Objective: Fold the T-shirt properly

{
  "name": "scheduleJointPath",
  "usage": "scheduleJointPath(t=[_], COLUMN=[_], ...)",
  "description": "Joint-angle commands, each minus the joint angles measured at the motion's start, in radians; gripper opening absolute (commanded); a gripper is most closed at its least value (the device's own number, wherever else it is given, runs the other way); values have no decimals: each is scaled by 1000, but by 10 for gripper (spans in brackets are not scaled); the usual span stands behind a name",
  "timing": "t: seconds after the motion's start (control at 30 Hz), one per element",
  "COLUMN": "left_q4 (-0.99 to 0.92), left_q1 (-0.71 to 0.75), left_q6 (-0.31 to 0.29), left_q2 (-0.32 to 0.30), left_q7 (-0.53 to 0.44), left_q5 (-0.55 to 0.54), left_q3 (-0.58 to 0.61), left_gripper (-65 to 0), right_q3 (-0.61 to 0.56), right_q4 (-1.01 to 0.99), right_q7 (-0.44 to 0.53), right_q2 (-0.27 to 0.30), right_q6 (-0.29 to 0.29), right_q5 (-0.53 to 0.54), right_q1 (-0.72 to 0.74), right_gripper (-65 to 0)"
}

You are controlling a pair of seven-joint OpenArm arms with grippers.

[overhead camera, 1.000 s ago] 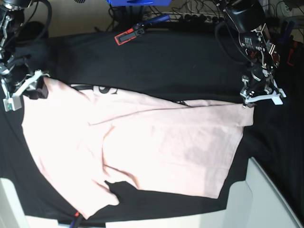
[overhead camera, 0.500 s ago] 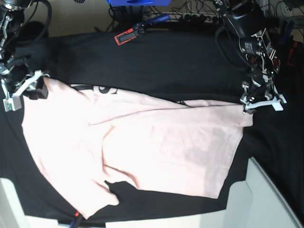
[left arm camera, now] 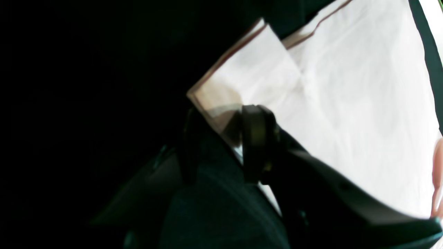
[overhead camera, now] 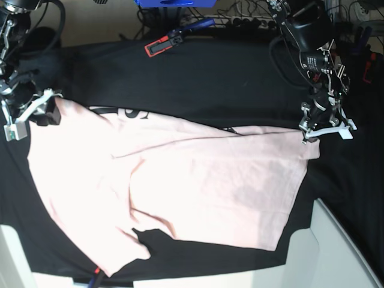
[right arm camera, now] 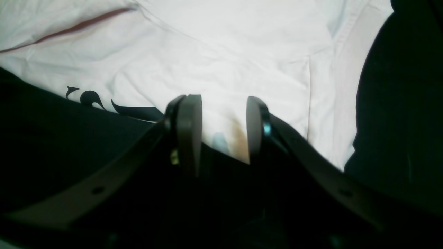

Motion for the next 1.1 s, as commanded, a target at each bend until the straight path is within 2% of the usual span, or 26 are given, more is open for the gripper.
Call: scheduleJointPath(t=[0.0,0.13,0.67,0.87,1.07], left_q4=[19,24,84,180,180], left_q1=[-14,-19,-32,-40,-42], left_q6=[-7,-7,-7,-7,-5], left_q2=[-11,-11,-8,12,24], left_q7=[-17,-17,-8,92,91], left_q5=[-13,-13,-16,-16,-16], left_q3=[1,-2,-1,-6,-4], left_gripper=[-479,-650,-650,-650,-650], right_q3=[3,3,2,2,2], right_q4=[17,15,-63,-63,-62], right_q7=[25,25,28,28,28], right_q2=[15,15,15,15,15], right_q6=[7,7,7,7,7], right_q5=[17,17,17,17,17], right_q1=[8,8,19,33,34], right_gripper=[-453,-453,-453,-453,-453])
